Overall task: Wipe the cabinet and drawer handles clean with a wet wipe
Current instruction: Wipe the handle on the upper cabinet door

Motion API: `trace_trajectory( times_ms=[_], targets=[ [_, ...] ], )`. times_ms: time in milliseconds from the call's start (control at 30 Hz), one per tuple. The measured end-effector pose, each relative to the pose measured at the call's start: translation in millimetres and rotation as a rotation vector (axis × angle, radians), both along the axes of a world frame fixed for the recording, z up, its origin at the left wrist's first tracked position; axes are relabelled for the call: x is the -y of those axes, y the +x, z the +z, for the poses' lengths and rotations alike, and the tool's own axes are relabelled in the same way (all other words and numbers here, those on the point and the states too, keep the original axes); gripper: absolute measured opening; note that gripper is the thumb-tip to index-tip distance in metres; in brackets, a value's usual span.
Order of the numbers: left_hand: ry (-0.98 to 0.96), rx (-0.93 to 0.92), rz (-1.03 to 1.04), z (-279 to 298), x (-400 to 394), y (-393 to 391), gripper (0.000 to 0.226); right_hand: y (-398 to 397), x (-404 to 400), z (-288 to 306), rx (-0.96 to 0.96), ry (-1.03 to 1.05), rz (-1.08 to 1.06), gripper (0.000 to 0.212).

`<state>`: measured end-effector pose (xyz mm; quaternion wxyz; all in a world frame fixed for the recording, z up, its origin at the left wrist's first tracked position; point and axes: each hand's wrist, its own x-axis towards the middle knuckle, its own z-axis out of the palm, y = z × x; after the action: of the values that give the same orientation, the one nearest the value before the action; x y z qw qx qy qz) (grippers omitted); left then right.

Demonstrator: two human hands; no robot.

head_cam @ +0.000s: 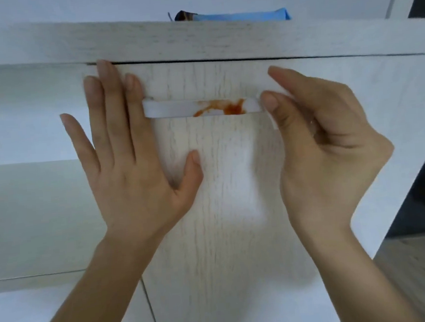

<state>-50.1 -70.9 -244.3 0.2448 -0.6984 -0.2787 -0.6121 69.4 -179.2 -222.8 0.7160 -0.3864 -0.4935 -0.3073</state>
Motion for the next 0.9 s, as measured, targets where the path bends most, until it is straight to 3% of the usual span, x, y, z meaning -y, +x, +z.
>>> trace_trajectory(
  times_ms=[200,500,667,900],
  targets=[
    [-0.009,0.01,-0.026,-1,0,0,0.08,12,-1,5,0.33,0.037,-0.138,0.016],
    [0.014,0.008,-0.012,-2,-3,1,0.08,22,7,8,0.221,-0.002,-0.073,0.024],
    [0.018,0.01,-0.016,-4,-5,1,0.08,23,4,9,0.442,-0.009,-0.199,0.016],
    [0.03,0.02,-0.005,-5,-5,2,0.079,31,7,4,0.426,-0.059,-0.212,0.017]
  ],
)
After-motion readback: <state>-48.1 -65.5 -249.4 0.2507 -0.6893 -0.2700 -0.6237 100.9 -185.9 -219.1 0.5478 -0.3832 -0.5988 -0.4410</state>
